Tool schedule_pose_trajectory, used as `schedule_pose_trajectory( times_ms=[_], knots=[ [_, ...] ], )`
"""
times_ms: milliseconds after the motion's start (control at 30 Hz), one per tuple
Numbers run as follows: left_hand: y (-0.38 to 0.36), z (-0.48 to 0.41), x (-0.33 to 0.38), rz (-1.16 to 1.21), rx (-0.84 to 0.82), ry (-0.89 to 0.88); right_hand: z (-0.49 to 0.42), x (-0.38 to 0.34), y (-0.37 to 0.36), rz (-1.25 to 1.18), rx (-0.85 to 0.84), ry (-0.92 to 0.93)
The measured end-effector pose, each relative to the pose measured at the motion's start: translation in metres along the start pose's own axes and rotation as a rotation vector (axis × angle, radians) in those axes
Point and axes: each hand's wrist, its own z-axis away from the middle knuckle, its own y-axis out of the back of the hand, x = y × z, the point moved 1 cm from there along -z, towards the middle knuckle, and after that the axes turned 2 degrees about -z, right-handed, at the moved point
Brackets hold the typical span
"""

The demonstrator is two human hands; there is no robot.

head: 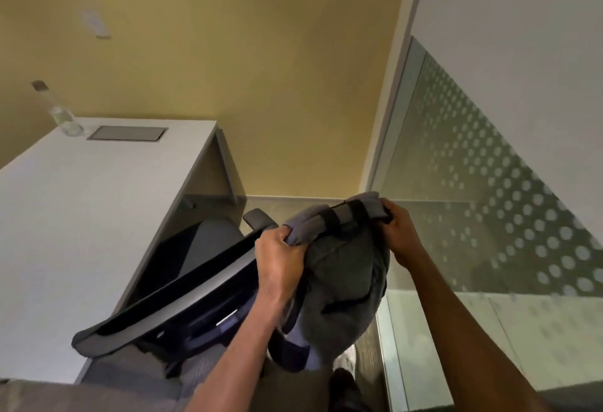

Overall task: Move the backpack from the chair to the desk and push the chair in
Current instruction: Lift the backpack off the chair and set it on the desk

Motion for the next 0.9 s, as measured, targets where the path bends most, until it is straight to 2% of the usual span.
schedule_pose_trajectory(
  times_ms=[267, 433, 667, 900],
  knots=[
    [-0.085, -0.134, 0.048, 0.118, 0.039, -0.043, -0.177, 0.005, 0.050, 0.083, -0.010, 0.085],
    [-0.116, -0.215, 0.074, 0.160, 0.072, -0.067, -0.273, -0.004, 0.057, 0.079, -0.015, 0.137],
    [-0.125, -0.340, 0.077, 0.170, 0.163, -0.054, -0.402, -0.011, 0.023, 0.081, 0.004, 0.157],
    [-0.103, -0.463, 0.050, 0.112, 0.303, -0.026, -0.520, -0.014, -0.057, 0.089, -0.058, 0.159]
  ],
)
